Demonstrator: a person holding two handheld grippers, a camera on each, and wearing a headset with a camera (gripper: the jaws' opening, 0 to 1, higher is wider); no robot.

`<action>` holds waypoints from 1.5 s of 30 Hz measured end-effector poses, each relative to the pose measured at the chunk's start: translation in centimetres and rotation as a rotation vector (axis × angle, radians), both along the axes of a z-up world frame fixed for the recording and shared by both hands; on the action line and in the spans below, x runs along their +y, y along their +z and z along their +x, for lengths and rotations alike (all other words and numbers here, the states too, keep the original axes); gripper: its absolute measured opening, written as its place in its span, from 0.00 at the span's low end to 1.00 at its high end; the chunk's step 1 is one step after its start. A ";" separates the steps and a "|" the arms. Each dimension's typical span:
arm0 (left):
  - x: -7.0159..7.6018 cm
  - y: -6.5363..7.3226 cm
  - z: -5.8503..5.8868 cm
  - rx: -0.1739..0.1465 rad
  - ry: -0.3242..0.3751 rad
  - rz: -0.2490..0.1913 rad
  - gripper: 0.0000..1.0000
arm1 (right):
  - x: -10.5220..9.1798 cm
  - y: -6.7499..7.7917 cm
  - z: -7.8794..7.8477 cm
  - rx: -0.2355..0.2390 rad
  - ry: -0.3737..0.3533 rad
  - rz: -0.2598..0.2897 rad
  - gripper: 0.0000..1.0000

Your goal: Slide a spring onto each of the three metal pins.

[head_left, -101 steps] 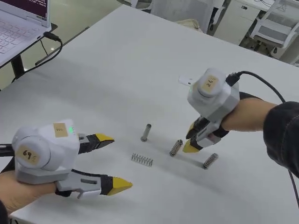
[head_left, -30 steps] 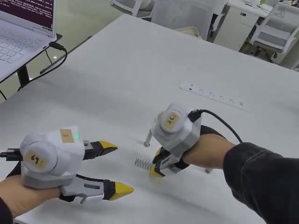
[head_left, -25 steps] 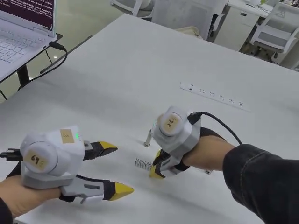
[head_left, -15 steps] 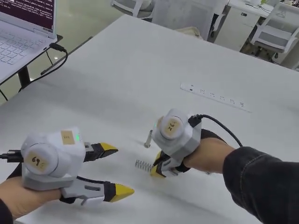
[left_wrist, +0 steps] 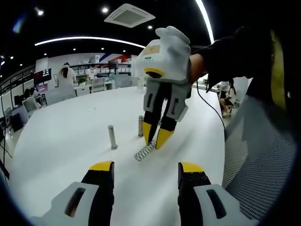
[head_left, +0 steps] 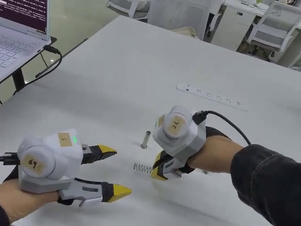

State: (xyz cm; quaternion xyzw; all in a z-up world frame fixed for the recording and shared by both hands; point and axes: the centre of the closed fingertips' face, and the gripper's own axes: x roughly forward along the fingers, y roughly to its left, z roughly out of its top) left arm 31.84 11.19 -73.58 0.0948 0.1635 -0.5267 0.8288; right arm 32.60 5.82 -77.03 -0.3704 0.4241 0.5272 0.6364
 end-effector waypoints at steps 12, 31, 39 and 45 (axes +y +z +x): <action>-1.3 0.8 -0.9 -0.022 -0.080 -0.005 0.27 | 0.1 2.5 -2.1 0.012 0.095 0.023 0.08; -2.9 1.4 -1.9 -0.058 -0.165 -0.001 0.04 | 0.4 3.6 -3.6 0.042 0.194 0.015 0.08; -3.0 1.2 -2.1 -0.057 -0.172 0.006 0.04 | 0.4 3.9 -3.6 0.042 0.201 0.014 0.08; -3.1 1.1 -2.2 -0.058 -0.174 0.012 0.04 | 0.5 4.6 -3.5 0.031 0.207 0.020 0.08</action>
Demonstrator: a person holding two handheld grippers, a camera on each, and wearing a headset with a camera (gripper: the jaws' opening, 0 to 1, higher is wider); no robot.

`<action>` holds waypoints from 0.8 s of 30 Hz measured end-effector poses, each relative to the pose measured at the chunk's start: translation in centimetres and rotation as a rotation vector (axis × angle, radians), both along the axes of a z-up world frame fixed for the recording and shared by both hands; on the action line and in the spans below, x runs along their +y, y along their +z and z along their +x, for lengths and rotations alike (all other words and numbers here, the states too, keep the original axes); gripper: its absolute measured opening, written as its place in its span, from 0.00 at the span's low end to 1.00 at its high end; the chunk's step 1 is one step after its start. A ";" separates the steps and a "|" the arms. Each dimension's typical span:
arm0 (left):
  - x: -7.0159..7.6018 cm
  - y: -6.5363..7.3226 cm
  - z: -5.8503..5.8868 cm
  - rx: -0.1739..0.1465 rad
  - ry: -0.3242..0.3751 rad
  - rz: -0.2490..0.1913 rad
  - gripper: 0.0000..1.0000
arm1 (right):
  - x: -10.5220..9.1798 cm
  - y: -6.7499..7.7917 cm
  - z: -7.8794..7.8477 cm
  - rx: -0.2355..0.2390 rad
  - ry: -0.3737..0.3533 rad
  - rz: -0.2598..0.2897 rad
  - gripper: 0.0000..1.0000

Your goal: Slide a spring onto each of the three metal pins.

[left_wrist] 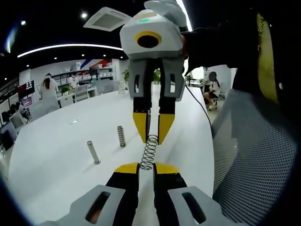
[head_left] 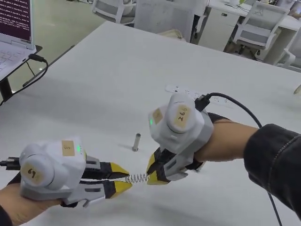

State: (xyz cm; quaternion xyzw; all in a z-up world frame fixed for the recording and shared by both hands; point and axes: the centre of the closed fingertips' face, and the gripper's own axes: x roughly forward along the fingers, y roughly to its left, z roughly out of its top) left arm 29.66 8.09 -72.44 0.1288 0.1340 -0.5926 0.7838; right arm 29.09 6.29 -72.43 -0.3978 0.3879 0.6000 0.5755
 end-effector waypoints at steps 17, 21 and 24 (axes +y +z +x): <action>0.0 0.0 -0.1 -0.006 0.002 0.010 0.02 | 1.8 2.4 -0.4 -0.036 0.024 0.027 0.08; -0.1 0.0 -0.1 -0.007 0.003 0.011 0.02 | 2.3 2.9 -0.4 -0.048 0.031 0.049 0.08; -0.1 0.1 -0.1 -0.005 0.006 0.005 0.02 | 2.4 3.0 -0.4 -0.049 0.030 0.057 0.08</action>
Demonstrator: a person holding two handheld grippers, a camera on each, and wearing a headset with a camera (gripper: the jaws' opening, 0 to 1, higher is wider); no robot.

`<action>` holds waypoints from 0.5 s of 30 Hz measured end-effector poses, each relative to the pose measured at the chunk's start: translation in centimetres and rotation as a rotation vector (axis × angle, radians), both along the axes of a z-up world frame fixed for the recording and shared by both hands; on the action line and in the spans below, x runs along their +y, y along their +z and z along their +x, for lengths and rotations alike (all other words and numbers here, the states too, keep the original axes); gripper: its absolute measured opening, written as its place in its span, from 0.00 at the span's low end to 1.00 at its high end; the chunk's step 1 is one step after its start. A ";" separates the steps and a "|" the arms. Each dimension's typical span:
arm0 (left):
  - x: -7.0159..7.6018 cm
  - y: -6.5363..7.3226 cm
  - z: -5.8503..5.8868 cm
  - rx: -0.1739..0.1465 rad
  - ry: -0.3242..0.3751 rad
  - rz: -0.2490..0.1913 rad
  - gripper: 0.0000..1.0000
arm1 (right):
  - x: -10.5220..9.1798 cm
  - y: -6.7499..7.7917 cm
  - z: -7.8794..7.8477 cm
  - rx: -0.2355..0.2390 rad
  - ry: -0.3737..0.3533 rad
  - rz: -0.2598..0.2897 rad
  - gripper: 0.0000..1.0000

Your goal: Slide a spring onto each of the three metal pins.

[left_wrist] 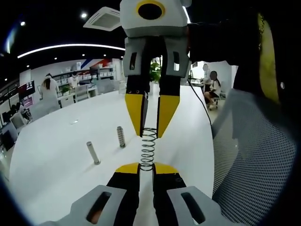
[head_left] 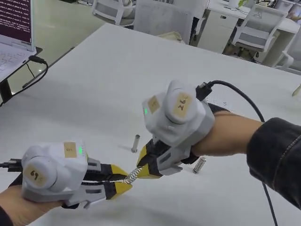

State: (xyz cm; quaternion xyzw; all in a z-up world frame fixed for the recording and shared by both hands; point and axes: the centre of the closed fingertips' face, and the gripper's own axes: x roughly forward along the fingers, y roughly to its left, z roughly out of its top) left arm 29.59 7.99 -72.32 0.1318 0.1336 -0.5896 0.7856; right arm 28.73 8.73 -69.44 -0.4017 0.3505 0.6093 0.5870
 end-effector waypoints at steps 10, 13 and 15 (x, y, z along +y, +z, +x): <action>-0.3 0.0 0.1 0.002 0.000 -0.008 0.02 | 0.6 0.4 0.0 0.003 0.001 0.013 0.08; -0.4 0.0 0.1 0.004 -0.003 -0.012 0.02 | 0.6 0.3 0.0 0.006 0.004 -0.002 0.08; -0.5 0.0 0.1 0.001 -0.005 -0.010 0.02 | 0.7 0.3 0.0 0.008 0.004 -0.012 0.08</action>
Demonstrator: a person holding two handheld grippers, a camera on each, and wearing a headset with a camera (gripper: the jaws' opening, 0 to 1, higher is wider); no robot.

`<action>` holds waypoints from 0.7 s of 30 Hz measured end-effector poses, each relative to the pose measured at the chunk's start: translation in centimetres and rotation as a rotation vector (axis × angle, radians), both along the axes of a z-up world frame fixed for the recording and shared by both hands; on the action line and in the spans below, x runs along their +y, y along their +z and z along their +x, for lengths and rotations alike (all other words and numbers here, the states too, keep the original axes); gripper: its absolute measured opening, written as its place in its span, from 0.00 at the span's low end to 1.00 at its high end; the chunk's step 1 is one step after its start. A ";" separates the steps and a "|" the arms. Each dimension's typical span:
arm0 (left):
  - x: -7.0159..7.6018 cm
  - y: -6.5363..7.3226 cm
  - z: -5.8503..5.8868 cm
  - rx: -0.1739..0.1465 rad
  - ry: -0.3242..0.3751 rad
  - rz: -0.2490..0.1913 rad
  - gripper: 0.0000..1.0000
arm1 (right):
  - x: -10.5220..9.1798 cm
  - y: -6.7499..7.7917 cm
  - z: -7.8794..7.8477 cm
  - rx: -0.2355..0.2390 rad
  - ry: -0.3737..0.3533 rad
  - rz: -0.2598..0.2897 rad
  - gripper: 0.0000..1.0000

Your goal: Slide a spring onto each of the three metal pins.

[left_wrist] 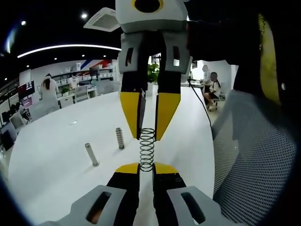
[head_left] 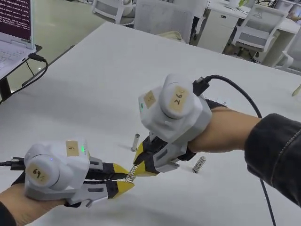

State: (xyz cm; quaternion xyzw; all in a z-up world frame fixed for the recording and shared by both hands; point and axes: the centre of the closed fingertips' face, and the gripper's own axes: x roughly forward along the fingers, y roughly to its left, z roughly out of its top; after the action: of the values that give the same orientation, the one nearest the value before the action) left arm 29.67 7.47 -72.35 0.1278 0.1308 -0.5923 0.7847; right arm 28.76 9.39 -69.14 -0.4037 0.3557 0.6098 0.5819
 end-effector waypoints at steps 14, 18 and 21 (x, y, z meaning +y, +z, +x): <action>-0.2 0.1 0.0 -0.004 -0.002 -0.009 0.02 | -0.1 0.0 0.0 -0.006 0.007 -0.041 0.07; -0.2 0.1 0.1 -0.005 0.000 -0.010 0.03 | -0.2 0.0 0.1 -0.008 0.006 -0.051 0.07; -0.3 0.0 0.1 -0.005 -0.001 -0.011 0.03 | -0.4 0.0 0.1 -0.006 0.004 -0.063 0.07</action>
State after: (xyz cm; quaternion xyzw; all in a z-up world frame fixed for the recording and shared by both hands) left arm 29.74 7.20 -72.34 0.1249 0.1256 -0.5929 0.7855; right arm 28.91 9.01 -69.18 -0.4244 0.3720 0.5983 0.5687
